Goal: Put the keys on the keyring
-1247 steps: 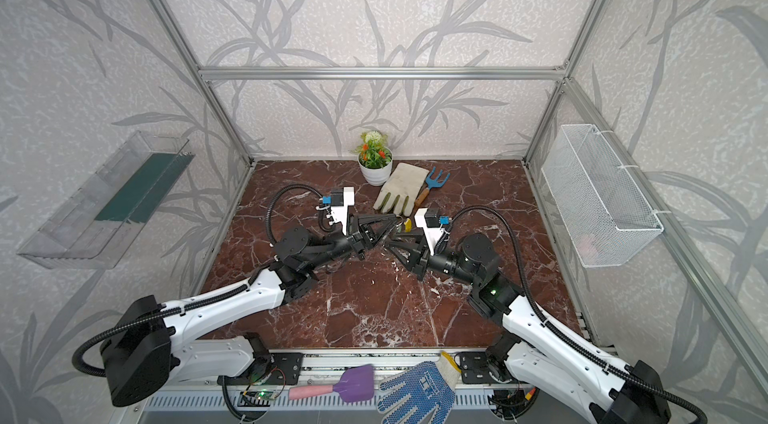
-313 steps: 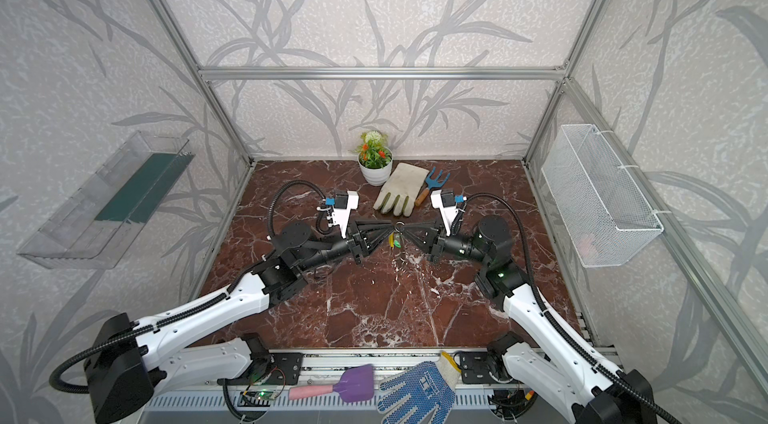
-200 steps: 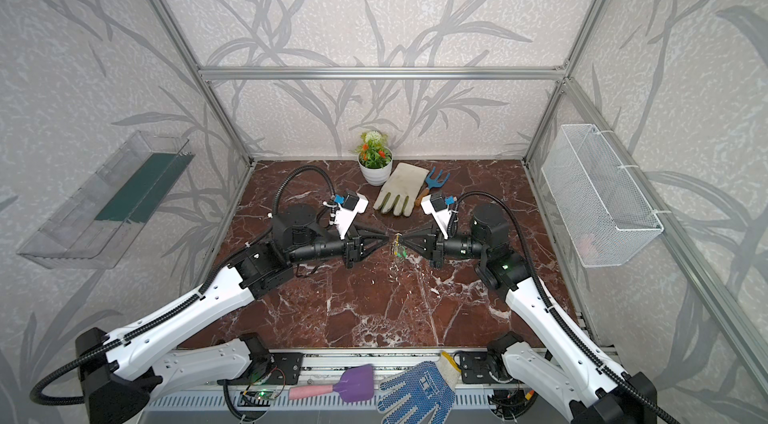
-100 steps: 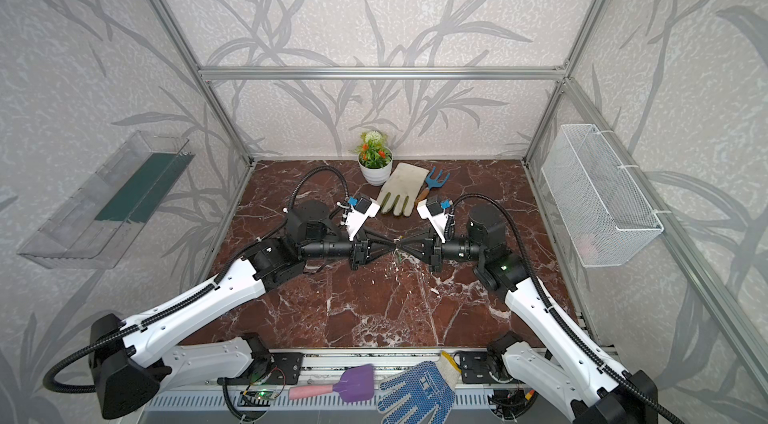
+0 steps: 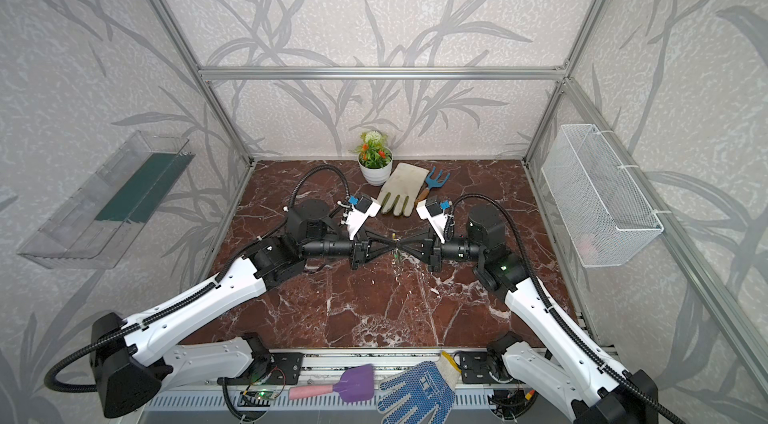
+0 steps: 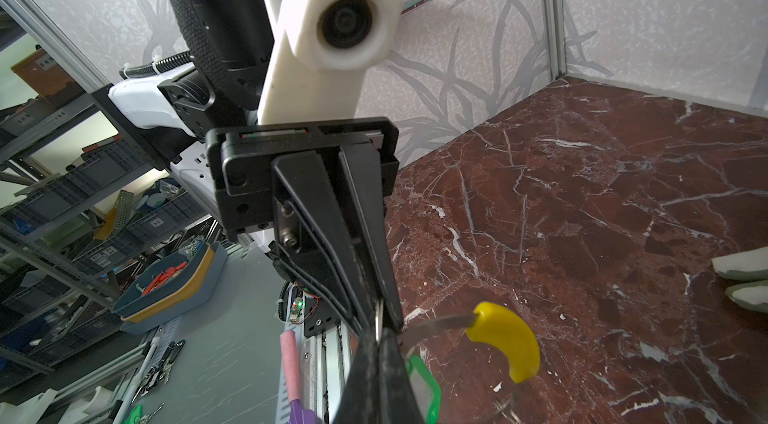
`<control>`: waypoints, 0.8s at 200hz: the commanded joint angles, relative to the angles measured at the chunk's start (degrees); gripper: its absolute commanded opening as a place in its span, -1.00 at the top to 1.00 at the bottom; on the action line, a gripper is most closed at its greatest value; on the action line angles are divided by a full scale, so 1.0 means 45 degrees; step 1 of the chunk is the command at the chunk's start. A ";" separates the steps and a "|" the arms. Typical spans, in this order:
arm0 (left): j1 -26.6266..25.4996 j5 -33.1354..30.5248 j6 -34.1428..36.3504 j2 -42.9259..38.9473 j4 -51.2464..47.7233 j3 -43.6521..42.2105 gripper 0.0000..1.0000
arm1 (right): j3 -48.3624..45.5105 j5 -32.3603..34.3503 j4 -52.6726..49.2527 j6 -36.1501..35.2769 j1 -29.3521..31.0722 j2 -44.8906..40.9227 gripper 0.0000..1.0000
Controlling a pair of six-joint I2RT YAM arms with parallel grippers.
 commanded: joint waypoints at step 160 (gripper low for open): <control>0.0065 0.0503 0.0031 -0.0329 0.0401 0.0240 0.67 | 0.0207 -0.0062 0.0111 -0.0129 0.0150 -0.0413 1.00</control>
